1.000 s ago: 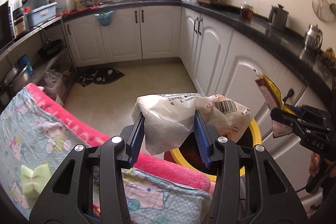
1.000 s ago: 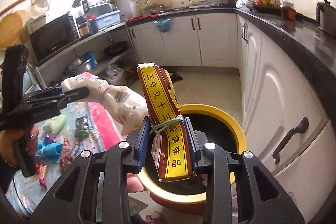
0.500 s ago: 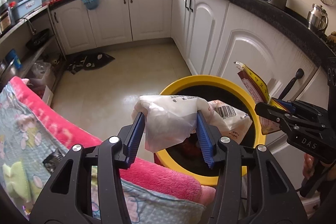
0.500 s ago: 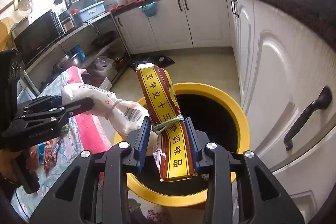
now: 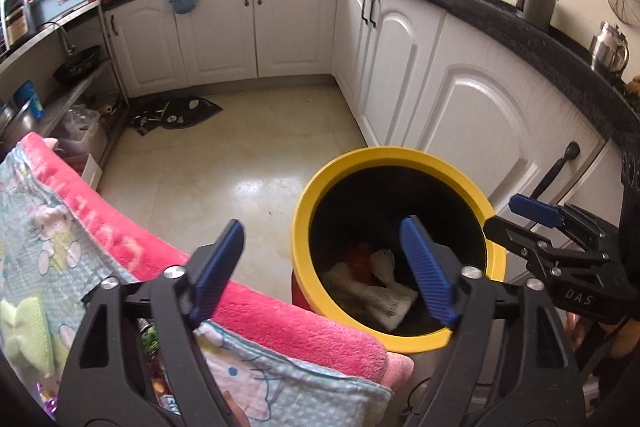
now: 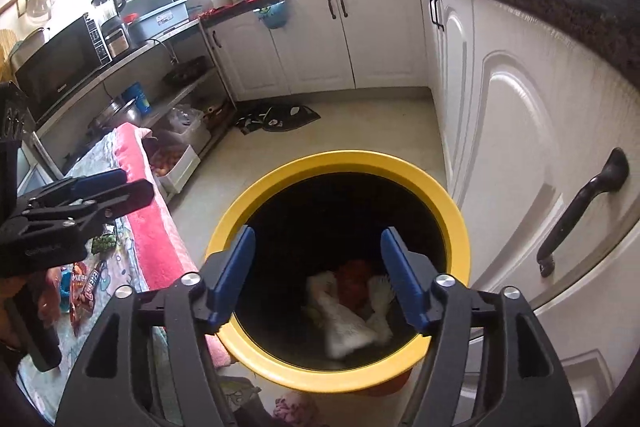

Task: Collect trash
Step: 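Carry both items over the yellow bin and open both tools to drop them, then move both open tools back over the remaining trash on the bed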

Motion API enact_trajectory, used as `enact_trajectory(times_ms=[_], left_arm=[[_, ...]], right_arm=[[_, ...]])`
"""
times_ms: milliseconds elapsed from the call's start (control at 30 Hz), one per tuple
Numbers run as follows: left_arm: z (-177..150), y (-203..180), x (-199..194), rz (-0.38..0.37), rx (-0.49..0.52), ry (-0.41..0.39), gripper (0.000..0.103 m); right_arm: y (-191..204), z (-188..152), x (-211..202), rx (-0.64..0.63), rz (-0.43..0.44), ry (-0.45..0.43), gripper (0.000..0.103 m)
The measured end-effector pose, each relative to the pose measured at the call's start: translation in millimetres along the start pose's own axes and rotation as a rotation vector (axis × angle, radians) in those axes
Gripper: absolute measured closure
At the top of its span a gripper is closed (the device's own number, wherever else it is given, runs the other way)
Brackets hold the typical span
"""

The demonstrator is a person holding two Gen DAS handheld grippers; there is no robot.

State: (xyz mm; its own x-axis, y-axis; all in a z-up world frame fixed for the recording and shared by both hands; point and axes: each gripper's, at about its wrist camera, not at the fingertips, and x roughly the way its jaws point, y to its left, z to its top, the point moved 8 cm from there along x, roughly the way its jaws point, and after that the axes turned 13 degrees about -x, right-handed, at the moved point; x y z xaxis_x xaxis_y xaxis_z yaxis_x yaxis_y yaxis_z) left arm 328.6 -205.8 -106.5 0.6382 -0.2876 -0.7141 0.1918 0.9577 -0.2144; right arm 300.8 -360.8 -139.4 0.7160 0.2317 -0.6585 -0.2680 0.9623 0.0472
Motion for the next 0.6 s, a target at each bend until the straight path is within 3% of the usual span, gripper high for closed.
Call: enact_trajectory(times_ms=[167,600], left_arm=[[4.7,11.3,-20.5,0.0,-0.039,-0.045,0.011],[3.5,43.4,-73.2,-0.001,-0.125,-0.125,0.011]], right_arm=[[4.8,3.1,-14.5,-0.019,-0.031,-0.034,0.027],[28.3,25.4,-57.4,-0.059,-0.055,-0.131,0.019]])
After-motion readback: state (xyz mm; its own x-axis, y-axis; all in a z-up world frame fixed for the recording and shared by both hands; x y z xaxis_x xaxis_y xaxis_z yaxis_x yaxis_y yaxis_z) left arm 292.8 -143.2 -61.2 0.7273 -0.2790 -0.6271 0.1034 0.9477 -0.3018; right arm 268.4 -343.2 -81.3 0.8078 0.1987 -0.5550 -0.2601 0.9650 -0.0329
